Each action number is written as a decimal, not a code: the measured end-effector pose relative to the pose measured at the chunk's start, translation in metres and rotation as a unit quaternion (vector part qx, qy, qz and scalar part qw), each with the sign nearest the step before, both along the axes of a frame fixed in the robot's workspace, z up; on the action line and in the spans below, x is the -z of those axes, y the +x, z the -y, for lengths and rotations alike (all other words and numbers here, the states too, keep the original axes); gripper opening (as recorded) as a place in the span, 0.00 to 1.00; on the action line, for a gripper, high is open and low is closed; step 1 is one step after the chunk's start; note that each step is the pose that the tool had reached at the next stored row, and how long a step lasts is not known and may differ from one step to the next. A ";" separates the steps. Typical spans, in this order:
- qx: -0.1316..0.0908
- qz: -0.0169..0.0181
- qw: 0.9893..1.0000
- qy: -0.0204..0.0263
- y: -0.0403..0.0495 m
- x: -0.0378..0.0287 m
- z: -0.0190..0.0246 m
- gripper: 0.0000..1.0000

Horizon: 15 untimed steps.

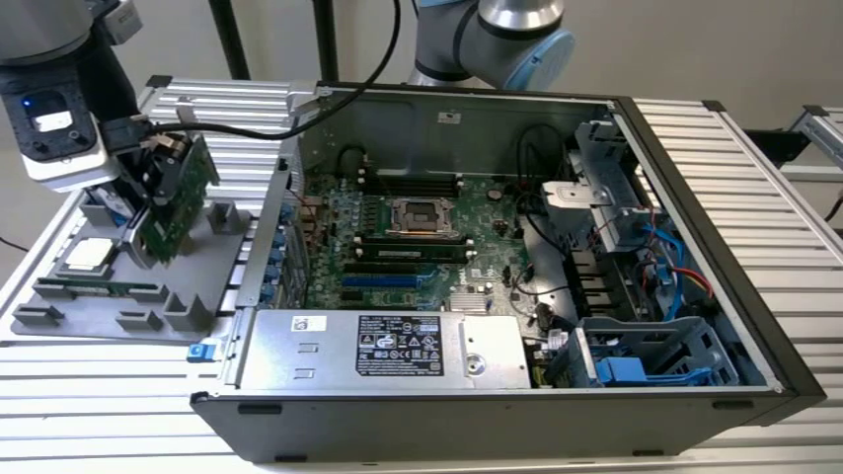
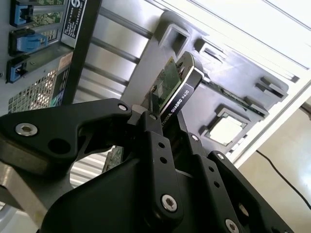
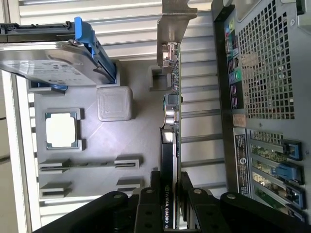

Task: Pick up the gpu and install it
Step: 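Pick up the gpu and move the gpu toward the slot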

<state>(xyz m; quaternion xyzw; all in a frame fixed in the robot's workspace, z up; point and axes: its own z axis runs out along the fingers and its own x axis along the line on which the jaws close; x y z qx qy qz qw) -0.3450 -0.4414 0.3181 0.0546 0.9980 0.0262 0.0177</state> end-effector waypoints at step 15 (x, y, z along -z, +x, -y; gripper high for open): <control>0.000 0.000 1.000 0.000 0.0000 -0.0104 0.0000 0.00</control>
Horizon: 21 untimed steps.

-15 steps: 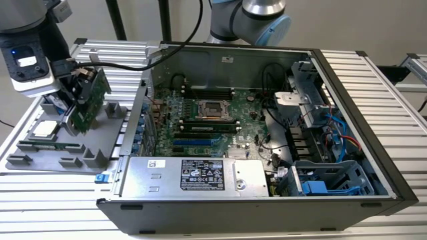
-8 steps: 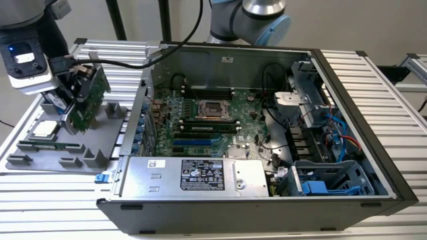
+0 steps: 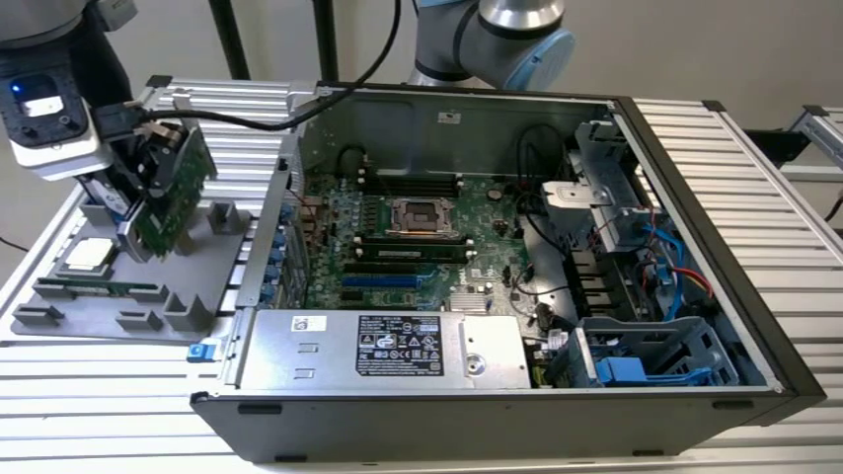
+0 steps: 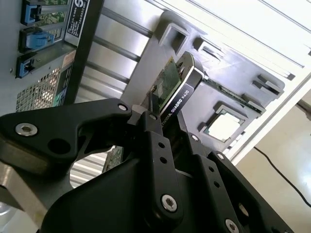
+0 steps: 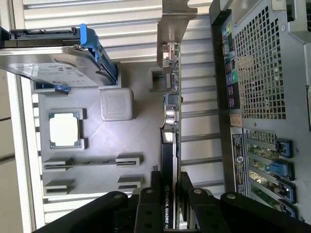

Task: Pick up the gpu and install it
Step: 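Pick up the gpu and move the gpu toward the slot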

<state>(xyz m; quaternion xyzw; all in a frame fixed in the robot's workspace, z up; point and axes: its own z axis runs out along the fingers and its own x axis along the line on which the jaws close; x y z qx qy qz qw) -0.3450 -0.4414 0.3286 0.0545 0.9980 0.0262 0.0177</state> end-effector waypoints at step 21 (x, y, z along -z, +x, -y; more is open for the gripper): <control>0.000 0.000 1.000 0.000 0.0001 -0.0166 0.0001 0.00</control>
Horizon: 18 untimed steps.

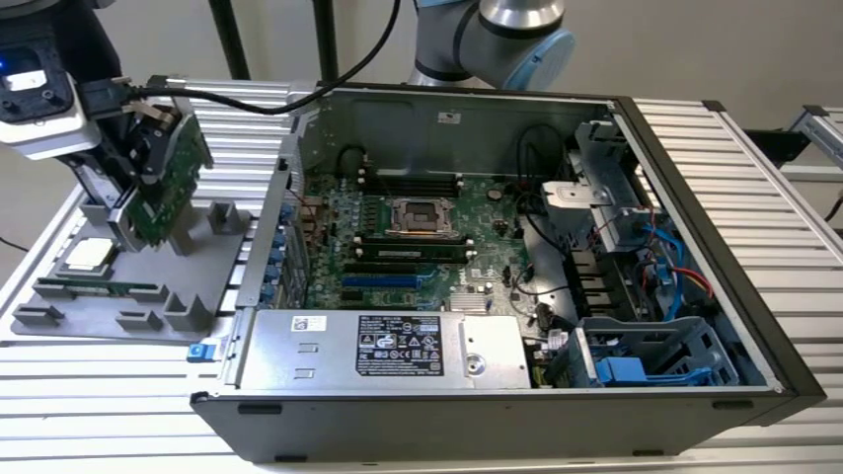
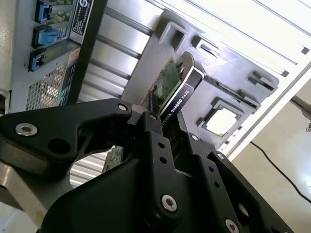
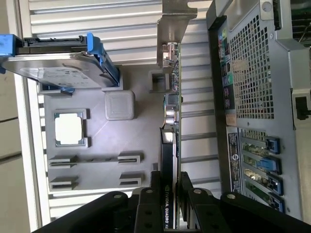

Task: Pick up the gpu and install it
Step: 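Pick up the gpu and move the gpu toward the slot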

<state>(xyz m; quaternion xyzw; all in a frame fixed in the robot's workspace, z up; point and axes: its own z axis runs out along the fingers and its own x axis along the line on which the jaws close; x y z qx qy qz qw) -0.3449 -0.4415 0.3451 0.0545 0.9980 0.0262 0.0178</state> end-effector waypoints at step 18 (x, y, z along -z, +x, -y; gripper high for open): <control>0.000 0.000 1.000 0.003 -0.0001 -0.0074 -0.0001 0.00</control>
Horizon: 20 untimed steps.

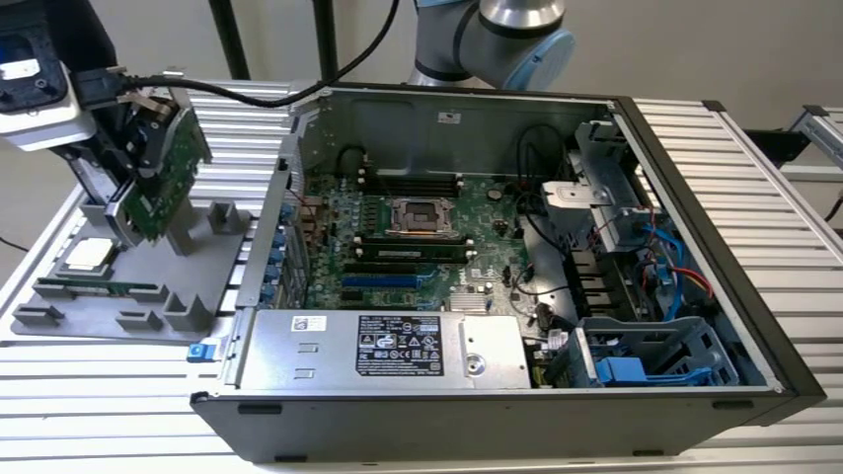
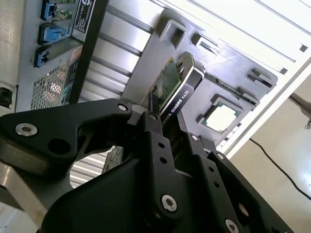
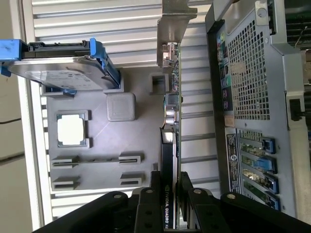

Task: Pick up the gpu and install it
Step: 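Pick up the gpu and move the gpu toward the slot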

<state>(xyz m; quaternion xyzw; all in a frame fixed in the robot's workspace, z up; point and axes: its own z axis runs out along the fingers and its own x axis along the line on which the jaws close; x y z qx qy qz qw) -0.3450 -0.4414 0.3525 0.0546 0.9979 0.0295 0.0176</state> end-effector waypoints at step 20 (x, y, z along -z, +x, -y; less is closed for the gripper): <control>0.000 0.000 1.000 0.000 0.0000 -0.0263 0.0000 0.00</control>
